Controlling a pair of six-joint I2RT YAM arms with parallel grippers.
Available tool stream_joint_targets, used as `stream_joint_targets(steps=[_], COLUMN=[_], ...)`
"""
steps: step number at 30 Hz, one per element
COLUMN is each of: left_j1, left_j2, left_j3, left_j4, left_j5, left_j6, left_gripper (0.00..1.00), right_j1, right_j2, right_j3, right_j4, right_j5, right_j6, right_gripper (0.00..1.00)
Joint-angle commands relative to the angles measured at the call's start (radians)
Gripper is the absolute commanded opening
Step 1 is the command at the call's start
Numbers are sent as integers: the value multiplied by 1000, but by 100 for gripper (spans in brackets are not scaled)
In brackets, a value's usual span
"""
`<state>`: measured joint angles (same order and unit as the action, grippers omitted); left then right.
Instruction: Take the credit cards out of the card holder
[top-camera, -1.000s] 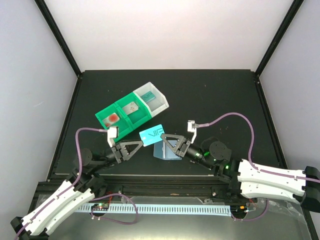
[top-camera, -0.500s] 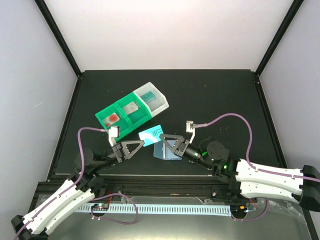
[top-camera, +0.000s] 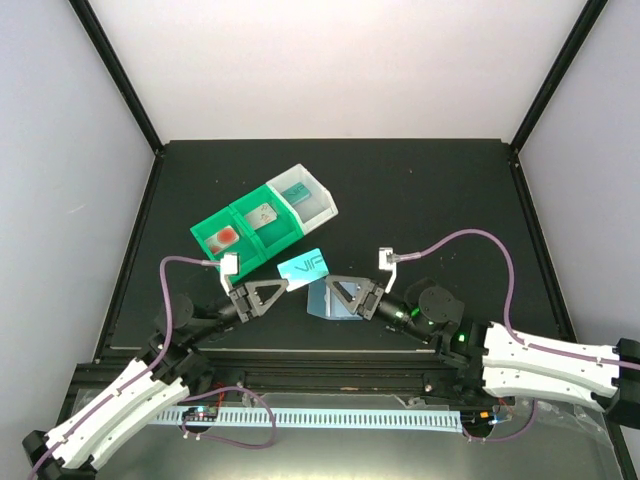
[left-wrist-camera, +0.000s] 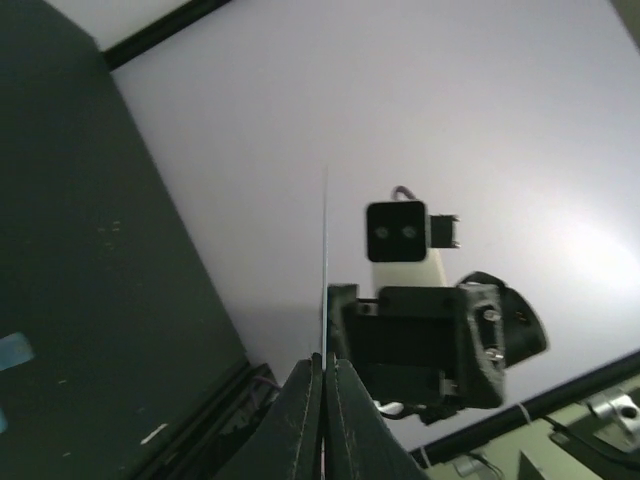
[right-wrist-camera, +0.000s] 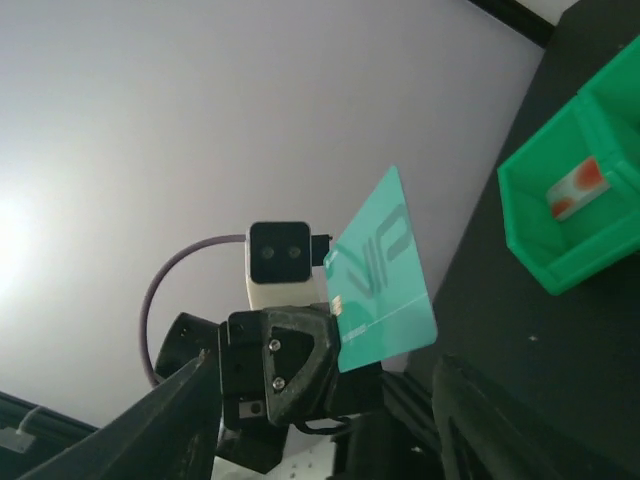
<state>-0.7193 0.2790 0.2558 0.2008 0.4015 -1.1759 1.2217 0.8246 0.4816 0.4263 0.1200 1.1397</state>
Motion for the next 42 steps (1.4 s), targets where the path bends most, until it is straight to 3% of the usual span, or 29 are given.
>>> stream_joint_targets(steps=[1,6,9,17,34,42], left_j1=[4,6,6,36,249,288], left_j2=[5,50,98,307,954,1151], left_j3=[48,86,144,316,694,760], left_j4=[-138,-230,-385,-530,-493,-444], left_j5=[-111,-209,-320,-465,-494,-529], left_j6=[56,97,100,185,249,191], left_gripper=[2,2,2,2,1,1], right_j1=[4,4,4,4,4,4], right_j2=[-68,-137,-169,-229,-345,-342], right_j3=[-14,-20,-32,21,31,64], right_j4=[-169,-313,-360,-542,-620,-638], right_j5=[40,51,59,148,96,107], right_j6=[-124,-212,-226,-357,-420,-443], right_gripper=[66,89,100,100,100,100])
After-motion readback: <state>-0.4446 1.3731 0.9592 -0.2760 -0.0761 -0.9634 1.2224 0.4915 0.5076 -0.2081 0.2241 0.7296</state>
